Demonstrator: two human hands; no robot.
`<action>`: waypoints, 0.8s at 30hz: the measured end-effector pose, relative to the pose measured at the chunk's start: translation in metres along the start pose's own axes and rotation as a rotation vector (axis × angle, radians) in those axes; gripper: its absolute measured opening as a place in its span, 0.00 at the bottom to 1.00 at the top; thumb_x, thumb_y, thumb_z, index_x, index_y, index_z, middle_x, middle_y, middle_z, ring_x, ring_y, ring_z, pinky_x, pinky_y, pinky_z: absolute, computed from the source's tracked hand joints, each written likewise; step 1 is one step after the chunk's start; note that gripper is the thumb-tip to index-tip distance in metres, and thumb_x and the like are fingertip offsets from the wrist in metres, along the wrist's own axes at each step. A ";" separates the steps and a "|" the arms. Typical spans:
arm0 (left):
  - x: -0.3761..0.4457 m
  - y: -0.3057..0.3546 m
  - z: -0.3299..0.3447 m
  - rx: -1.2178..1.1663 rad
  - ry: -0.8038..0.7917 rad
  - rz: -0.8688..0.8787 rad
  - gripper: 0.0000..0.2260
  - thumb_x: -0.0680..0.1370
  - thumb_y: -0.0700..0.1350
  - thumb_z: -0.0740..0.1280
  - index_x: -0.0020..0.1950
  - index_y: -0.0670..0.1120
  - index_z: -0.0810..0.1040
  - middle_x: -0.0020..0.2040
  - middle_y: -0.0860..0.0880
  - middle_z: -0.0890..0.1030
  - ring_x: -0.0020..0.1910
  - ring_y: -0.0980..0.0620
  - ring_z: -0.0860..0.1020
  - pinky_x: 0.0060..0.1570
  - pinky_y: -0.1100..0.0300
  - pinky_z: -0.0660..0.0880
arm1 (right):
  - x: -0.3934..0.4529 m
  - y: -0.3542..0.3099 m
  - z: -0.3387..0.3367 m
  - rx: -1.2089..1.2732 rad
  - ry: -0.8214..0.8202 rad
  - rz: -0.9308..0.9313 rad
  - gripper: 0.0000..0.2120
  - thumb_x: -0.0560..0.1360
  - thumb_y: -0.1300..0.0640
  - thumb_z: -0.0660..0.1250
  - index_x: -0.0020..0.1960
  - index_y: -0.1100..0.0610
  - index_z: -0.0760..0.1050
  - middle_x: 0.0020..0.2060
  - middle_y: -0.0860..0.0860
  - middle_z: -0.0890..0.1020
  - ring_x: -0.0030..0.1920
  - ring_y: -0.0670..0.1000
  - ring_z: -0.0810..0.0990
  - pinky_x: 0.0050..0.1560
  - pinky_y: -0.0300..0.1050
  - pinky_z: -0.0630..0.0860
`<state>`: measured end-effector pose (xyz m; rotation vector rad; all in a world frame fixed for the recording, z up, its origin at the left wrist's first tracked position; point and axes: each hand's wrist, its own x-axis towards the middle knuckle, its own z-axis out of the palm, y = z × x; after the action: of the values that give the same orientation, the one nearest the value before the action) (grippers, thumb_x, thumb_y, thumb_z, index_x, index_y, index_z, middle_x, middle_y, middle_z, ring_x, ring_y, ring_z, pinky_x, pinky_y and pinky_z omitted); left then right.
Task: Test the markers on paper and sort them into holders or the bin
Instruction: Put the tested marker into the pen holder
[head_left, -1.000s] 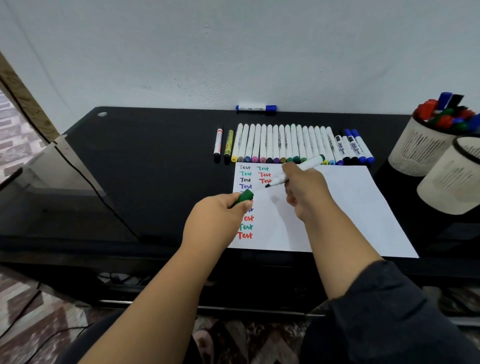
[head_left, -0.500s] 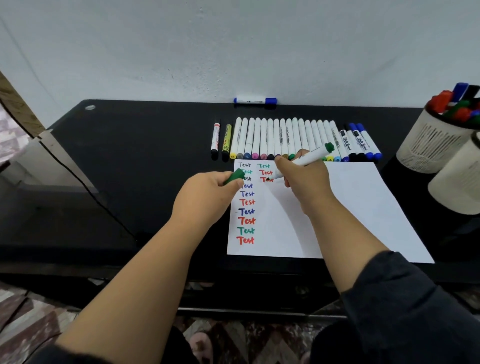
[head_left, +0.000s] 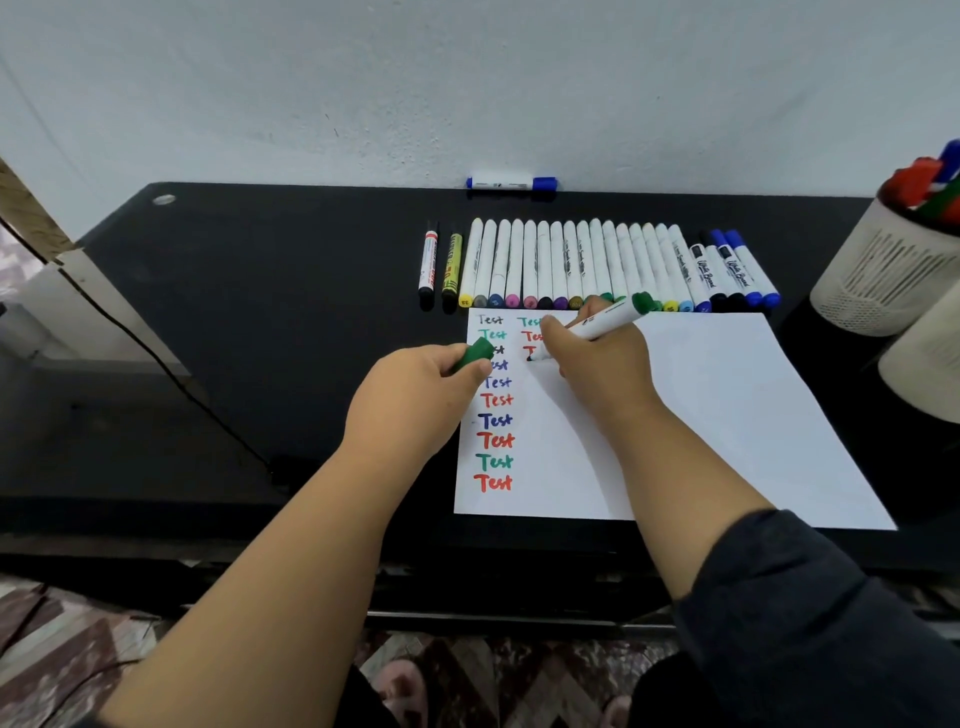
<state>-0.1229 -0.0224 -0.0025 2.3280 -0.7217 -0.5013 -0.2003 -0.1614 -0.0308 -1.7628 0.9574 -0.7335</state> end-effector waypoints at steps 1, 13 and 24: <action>0.000 0.000 0.000 0.002 0.004 0.003 0.18 0.79 0.56 0.61 0.69 0.56 0.71 0.48 0.59 0.77 0.37 0.59 0.75 0.35 0.64 0.71 | 0.000 0.000 0.000 -0.012 -0.004 -0.009 0.14 0.74 0.54 0.67 0.36 0.56 0.64 0.35 0.55 0.74 0.37 0.51 0.73 0.36 0.43 0.67; -0.001 -0.001 -0.002 0.003 0.026 0.029 0.18 0.79 0.56 0.61 0.69 0.56 0.71 0.53 0.58 0.78 0.39 0.59 0.74 0.39 0.63 0.73 | -0.002 -0.001 -0.001 -0.048 0.019 -0.010 0.16 0.74 0.57 0.66 0.34 0.55 0.60 0.29 0.49 0.66 0.30 0.47 0.65 0.32 0.40 0.62; 0.001 -0.003 0.000 0.005 0.009 0.021 0.18 0.78 0.56 0.61 0.68 0.56 0.71 0.48 0.60 0.77 0.36 0.59 0.75 0.34 0.63 0.71 | -0.005 -0.002 -0.002 -0.069 0.019 -0.014 0.16 0.73 0.60 0.64 0.34 0.55 0.59 0.29 0.49 0.64 0.31 0.48 0.64 0.32 0.41 0.61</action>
<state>-0.1217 -0.0211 -0.0048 2.3237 -0.7426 -0.4797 -0.2043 -0.1582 -0.0287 -1.8266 0.9943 -0.7353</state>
